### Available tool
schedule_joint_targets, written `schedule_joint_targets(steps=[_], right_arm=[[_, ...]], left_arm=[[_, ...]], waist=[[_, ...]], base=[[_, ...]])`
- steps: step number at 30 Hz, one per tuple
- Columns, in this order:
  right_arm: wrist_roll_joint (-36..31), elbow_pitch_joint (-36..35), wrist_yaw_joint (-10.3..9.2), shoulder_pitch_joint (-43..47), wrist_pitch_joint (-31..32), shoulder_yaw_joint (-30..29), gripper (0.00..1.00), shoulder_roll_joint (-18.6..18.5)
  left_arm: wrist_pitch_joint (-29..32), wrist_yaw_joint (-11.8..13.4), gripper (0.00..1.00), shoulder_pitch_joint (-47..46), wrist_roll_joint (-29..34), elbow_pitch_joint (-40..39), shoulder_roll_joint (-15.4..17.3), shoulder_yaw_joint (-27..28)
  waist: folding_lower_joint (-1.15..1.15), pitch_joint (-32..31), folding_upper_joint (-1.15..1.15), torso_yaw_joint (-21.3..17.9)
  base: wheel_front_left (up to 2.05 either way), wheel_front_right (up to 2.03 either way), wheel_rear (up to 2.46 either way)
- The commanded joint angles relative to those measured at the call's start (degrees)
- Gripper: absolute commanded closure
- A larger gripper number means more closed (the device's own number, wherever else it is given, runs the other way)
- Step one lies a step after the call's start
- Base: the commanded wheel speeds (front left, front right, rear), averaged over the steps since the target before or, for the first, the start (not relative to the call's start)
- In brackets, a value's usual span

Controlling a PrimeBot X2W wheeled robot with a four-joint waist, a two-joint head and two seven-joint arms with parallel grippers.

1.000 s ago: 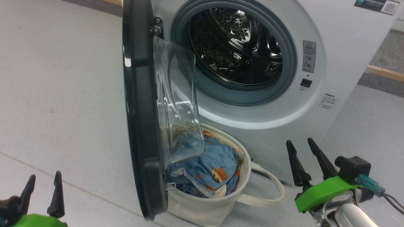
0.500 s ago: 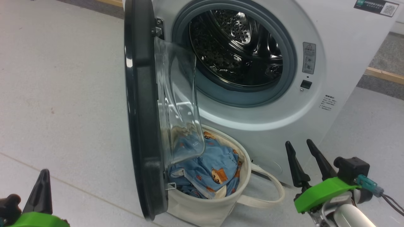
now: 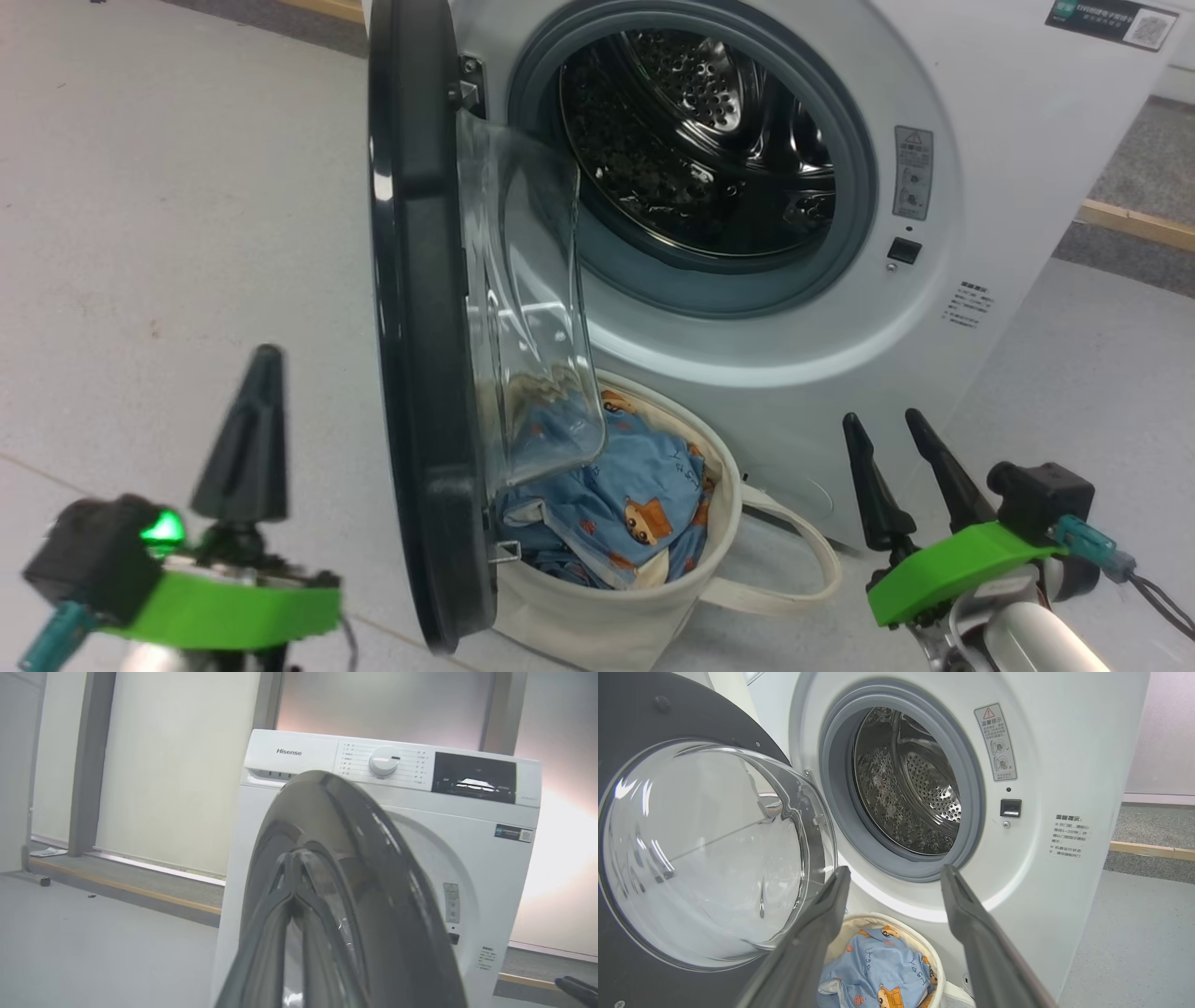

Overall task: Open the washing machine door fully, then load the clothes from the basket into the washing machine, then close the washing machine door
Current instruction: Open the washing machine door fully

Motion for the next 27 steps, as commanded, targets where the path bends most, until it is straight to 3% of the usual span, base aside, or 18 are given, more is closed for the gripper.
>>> schedule_joint_targets(steps=[1,8,18,27], right_arm=[[0.4,-1.9,0.05,-1.6,-0.7,0.3,0.0,-0.4],[0.6,-2.0,0.05,-1.6,-0.7,0.0,0.0,-0.7],[0.9,-2.1,0.05,-1.4,-0.7,-0.1,0.0,-1.0],[1.1,-2.0,0.05,-1.3,-0.7,-0.3,0.0,-0.9]], left_arm=[[-0.5,-0.3,1.0,-2.7,0.9,-3.7,0.1,0.5],[1.1,-0.5,1.0,-2.2,2.9,-7.9,-1.9,-4.9],[3.2,-2.2,1.0,-2.0,4.8,-3.3,-3.7,-12.4],[6.1,-0.7,1.0,0.5,4.6,2.1,-4.2,-13.9]], waist=[[0.0,0.0,0.0,-0.1],[0.0,0.3,0.0,-0.8],[0.0,0.7,0.0,-1.8],[0.0,0.9,0.0,-1.5]], base=[[0.0,0.0,0.0],[0.0,0.0,0.0],[0.0,0.0,0.0],[0.0,0.0,0.0]])
